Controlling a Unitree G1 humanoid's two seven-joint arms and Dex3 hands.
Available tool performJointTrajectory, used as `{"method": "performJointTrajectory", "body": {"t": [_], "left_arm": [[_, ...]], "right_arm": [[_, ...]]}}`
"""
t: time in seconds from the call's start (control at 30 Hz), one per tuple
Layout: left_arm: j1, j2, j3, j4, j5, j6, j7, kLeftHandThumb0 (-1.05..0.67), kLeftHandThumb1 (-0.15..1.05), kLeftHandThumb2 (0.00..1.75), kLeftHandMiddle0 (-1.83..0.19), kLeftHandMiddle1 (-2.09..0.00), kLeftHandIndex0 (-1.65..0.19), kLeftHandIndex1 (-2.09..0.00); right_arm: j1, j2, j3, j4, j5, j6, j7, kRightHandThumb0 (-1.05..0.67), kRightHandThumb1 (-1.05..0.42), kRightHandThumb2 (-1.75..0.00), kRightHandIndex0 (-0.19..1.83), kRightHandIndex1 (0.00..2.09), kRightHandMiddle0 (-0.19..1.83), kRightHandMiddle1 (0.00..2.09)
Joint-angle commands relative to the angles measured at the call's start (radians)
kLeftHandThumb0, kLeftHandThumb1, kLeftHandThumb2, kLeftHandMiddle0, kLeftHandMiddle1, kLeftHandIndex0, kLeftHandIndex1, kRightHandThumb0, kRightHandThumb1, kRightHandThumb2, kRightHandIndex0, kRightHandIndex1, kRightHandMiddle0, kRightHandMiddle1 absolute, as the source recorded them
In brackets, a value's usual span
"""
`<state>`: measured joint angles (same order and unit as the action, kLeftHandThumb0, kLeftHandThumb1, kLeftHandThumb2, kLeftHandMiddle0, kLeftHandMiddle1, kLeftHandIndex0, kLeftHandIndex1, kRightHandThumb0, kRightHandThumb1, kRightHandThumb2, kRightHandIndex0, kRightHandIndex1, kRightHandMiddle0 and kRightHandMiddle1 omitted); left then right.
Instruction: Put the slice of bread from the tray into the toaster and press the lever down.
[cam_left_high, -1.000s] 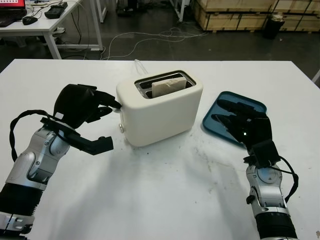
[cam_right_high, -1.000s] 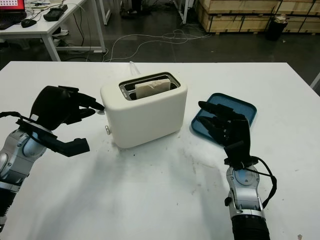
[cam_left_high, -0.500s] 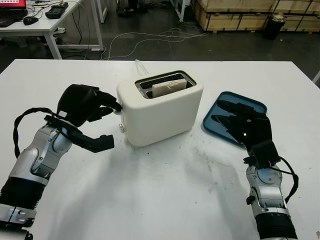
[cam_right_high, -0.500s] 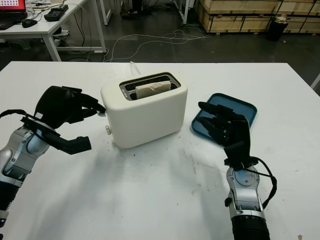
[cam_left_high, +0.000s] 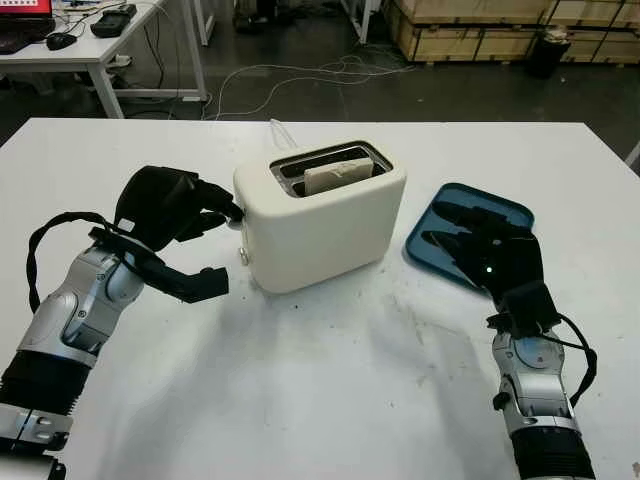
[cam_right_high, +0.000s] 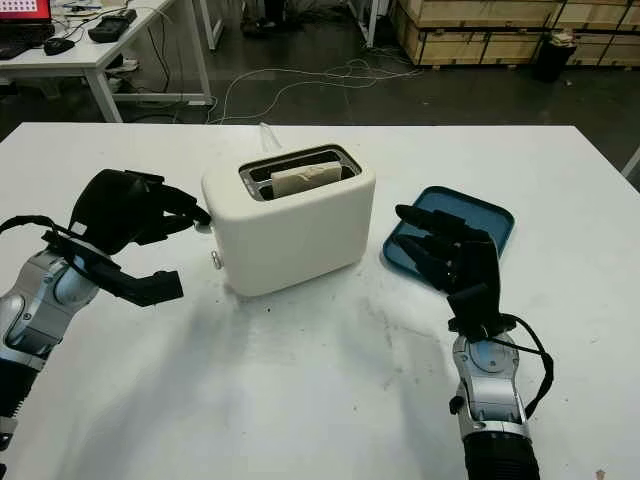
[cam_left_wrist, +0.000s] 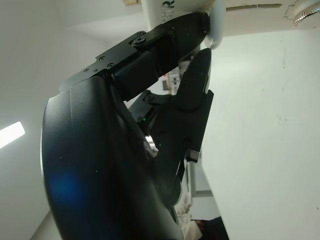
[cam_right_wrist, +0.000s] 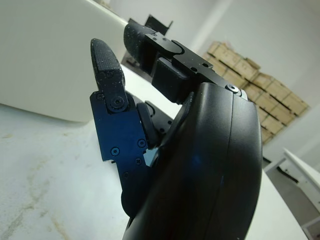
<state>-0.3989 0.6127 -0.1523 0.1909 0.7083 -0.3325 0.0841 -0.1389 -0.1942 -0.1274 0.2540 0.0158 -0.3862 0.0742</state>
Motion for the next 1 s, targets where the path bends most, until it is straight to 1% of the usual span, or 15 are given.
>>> {"method": "performJointTrajectory", "body": {"t": [0.0, 0.13, 0.2, 0.27, 0.33, 0.4, 0.43, 0.47, 0.57, 0.63, 0.7, 0.77, 0.83, 0.97], "left_arm": [[-0.023, 0.006, -0.013, 0.014, 0.013, -0.01, 0.005, -0.12, 0.85, 0.0, -0.93, -1.45, -1.2, -0.16], [-0.042, 0.002, -0.033, 0.045, 0.029, -0.008, -0.003, -0.15, 0.86, 0.01, -0.9, -1.55, -1.2, -0.16], [-0.044, -0.023, -0.071, 0.073, 0.034, 0.007, -0.035, -0.13, 0.85, 0.01, -0.85, -1.54, -1.18, -0.14], [-0.03, -0.078, -0.154, 0.128, 0.073, 0.031, -0.053, -0.08, 0.81, 0.01, -0.84, -1.31, -1.18, -0.13], [0.001, -0.171, -0.25, 0.216, 0.107, 0.081, -0.067, -0.14, 0.83, 0.01, -0.84, -1.15, -1.18, -0.1], [0.037, -0.277, -0.332, 0.318, 0.129, 0.142, -0.065, -0.15, 0.86, 0.02, -0.82, -1.21, -1.16, -0.06], [0.053, -0.31, -0.359, 0.34, 0.133, 0.168, -0.07, -0.16, 0.89, 0.04, -0.8, -1.18, -1.15, -0.05], [0.066, -0.324, -0.381, 0.342, 0.141, 0.183, -0.073, -0.18, 0.91, 0.08, -0.79, -1.15, -1.13, -0.03], [0.082, -0.319, -0.405, 0.316, 0.146, 0.209, -0.084, -0.17, 0.92, 0.13, -0.77, -1.17, -1.11, -0.02], [0.081, -0.313, -0.414, 0.298, 0.146, 0.24, -0.106, -0.18, 0.92, 0.14, -0.7, -1.12, -1.1, -0.01], [0.08, -0.305, -0.414, 0.285, 0.137, 0.256, -0.113, -0.19, 0.92, 0.13, -0.71, -1.07, -1.11, -0.02], [0.079, -0.295, -0.409, 0.272, 0.122, 0.26, -0.119, -0.18, 0.92, 0.13, -0.71, -1.09, -1.11, -0.02], [0.078, -0.284, -0.404, 0.266, 0.112, 0.256, -0.112, -0.17, 0.92, 0.12, -0.7, -1.2, -1.11, -0.02], [0.084, -0.263, -0.389, 0.244, 0.097, 0.244, -0.087, -0.16, 0.92, 0.09, -0.7, -1.12, -1.11, -0.01]], "right_arm": [[0.002, -0.001, 0.004, -0.02, 0.0, 0.023, 0.003, -0.43, -0.87, 0.0, 1.19, 0.0, 1.05, 0.0], [0.006, -0.006, 0.003, -0.025, -0.002, 0.028, 0.007, -0.43, -0.87, 0.0, 1.2, 0.01, 1.04, 0.0], [0.006, -0.006, -0.002, -0.018, 0.007, 0.024, 0.013, -0.44, -0.86, 0.0, 1.2, 0.01, 1.05, 0.0], [0.005, -0.006, -0.008, -0.006, 0.017, 0.018, 0.02, -0.45, -0.86, 0.0, 1.21, 0.01, 1.05, 0.0], [0.006, -0.011, -0.013, 0.001, 0.019, 0.018, 0.026, -0.45, -0.86, 0.0, 1.21, 0.01, 1.05, 0.0], [0.008, -0.019, -0.016, -0.001, 0.018, 0.031, 0.031, -0.45, -0.86, 0.0, 1.21, 0.01, 1.05, 0.0], [0.008, -0.023, -0.017, -0.003, 0.018, 0.034, 0.035, -0.45, -0.86, 0.0, 1.21, 0.01, 1.05, 0.0], [0.007, -0.026, -0.019, -0.004, 0.02, 0.035, 0.038, -0.44, -0.86, 0.0, 1.2, 0.01, 1.05, 0.0], [0.003, -0.031, -0.02, -0.004, 0.015, 0.034, 0.04, -0.44, -0.86, 0.0, 1.18, 0.0, 1.05, 0.0], [0.004, -0.033, -0.016, -0.011, 0.009, 0.041, 0.037, -0.45, -0.86, 0.0, 1.18, 0.0, 1.05, 0.0], [0.004, -0.03, -0.014, -0.004, 0.011, 0.038, 0.038, -0.45, -0.86, 0.0, 1.18, 0.0, 1.05, 0.0], [0.005, -0.027, -0.013, 0.003, 0.014, 0.033, 0.04, -0.44, -0.86, 0.0, 1.18, 0.0, 1.05, 0.0], [0.008, -0.025, -0.012, -0.002, 0.012, 0.033, 0.037, -0.43, -0.86, 0.0, 1.17, 0.0, 1.05, 0.0], [0.01, -0.02, -0.013, -0.006, 0.021, 0.037, 0.038, -0.42, -0.86, 0.0, 1.16, 0.0, 1.05, 0.0]]}}
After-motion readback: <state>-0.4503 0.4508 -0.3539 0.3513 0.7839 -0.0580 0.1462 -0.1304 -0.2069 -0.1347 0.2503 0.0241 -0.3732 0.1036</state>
